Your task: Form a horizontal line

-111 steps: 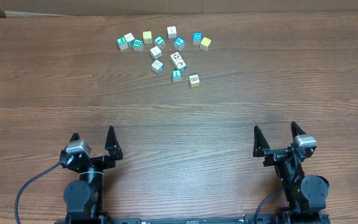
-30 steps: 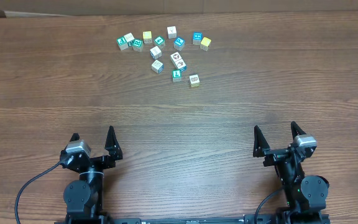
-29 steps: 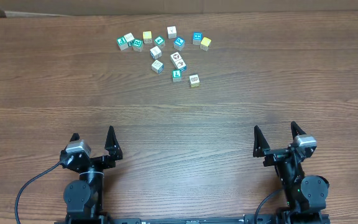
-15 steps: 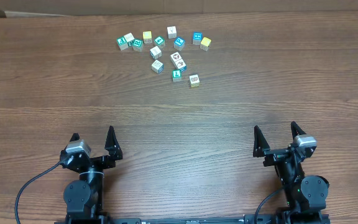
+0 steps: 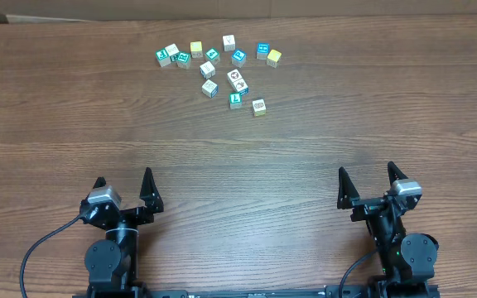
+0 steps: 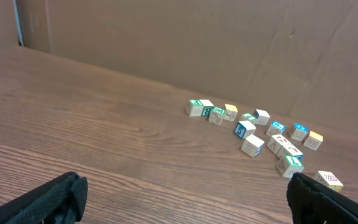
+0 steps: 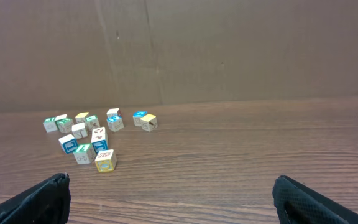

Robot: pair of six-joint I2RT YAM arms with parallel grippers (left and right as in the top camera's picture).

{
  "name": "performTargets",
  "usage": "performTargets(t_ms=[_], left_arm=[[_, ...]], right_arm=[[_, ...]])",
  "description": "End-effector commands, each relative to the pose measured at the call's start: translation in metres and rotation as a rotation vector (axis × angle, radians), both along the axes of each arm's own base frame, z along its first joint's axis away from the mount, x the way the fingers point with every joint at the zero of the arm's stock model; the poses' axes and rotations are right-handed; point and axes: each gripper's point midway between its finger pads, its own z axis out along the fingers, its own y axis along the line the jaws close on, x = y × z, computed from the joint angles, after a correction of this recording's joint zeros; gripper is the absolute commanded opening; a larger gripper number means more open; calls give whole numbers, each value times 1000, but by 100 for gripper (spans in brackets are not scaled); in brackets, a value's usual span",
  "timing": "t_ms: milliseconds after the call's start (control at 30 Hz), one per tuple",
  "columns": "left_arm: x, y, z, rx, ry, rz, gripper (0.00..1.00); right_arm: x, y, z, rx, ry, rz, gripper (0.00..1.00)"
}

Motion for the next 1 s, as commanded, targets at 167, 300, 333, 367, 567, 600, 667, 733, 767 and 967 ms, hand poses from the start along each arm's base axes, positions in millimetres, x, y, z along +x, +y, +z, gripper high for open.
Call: performTargets(t_ms=[167,300,333,367,567,600,667,733,767,967], left_arm=[[0,-2,1,18,-5,-13,100],[0,-2,1,18,-5,-13,100],[0,-2,1,18,-5,-13,100],[0,-2,1,18,-6,-12,100],[0,-2,1,18,-6,-13,100],[0,-2,1,18,-6,-13,100],[0,-2,1,18,-6,-10,100],[0,-2,1,18,-6,-10,100],[0,-2,1,18,-6,-11,100],[0,-1,1,19,-7,-3,100]], right_arm=[[0,0,-1,-4,-8,3,100],[0,0,-1,-4,-8,3,100],[0,0,-1,-4,-8,3,100],[0,0,-1,-4,-8,3,100],[0,0,-1,-4,-8,3,100],[0,0,-1,-4,-8,3,100],[0,0,-1,-4,-8,3,100],[0,0,-1,-4,-8,3,100],[0,0,-1,-4,-8,3,100],[0,0,-1,-4,-8,3,100]])
